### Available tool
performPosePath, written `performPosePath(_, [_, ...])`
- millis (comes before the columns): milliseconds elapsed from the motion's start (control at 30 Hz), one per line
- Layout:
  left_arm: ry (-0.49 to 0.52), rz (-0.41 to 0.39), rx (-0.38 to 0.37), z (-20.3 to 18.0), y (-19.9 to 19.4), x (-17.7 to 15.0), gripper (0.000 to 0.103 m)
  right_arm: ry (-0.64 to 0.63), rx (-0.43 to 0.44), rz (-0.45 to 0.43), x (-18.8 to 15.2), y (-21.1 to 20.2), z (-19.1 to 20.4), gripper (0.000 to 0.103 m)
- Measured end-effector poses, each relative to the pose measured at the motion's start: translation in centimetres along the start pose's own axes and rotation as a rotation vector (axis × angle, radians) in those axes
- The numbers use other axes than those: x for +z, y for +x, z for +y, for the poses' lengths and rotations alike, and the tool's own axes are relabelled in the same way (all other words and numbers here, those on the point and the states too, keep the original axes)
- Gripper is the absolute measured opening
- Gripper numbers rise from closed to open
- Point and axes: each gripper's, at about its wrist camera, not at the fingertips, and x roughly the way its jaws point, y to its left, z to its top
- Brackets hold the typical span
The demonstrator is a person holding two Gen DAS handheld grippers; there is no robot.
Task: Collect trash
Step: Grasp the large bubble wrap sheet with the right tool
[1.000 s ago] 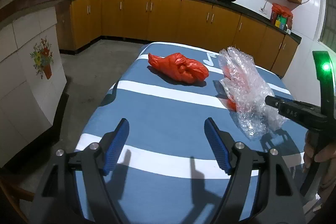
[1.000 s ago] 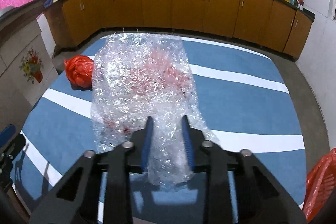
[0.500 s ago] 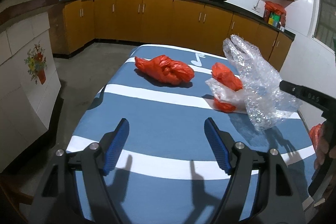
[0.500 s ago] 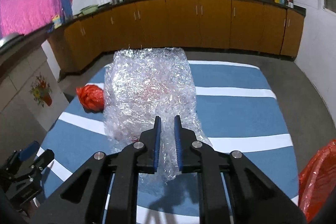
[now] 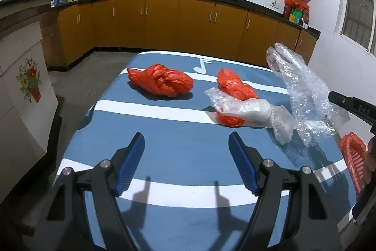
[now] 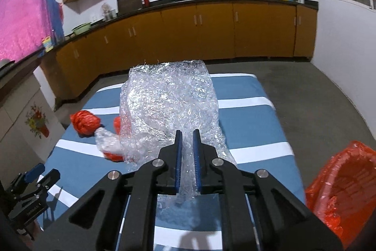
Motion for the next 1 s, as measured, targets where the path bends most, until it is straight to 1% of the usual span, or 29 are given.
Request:
performPosePath(300, [0.051, 0.004, -0.040, -2.5, 1.1, 0.6, 0.073, 0.042, -0.037, 0.000, -1.1, -0.1, -1.7, 0.009])
performPosePath(467, [0.052, 0.001, -0.045, -2.6, 2.2, 1.7, 0.072, 0.051, -0.039, 0.003, -1.5, -0.2, -2.4, 0.009])
performPosePath(667, [0.006, -0.022, 0.008, -0.2, 4.7, 5.1, 0.070, 0.049, -0.032, 0.004, -1.6, 0.2, -2.8, 0.009])
performPosePath(800, [-0.020, -0.027, 0.071, 1.6, 7.4, 7.9, 0.070, 0.057, -0.026, 0.001, -1.5, 0.6, -2.8, 0.009])
performPosePath(933, [-0.055, 0.001, 0.107, 3.0, 10.2, 9.9, 0.071, 0.056, -0.020, 0.009, -1.4, 1.4, -2.9, 0.009])
performPosePath(1000, [-0.069, 0.030, 0.127, 3.5, 11.9, 10.7, 0.071, 0.055, -0.018, 0.012, -1.5, 1.6, -3.0, 0.009])
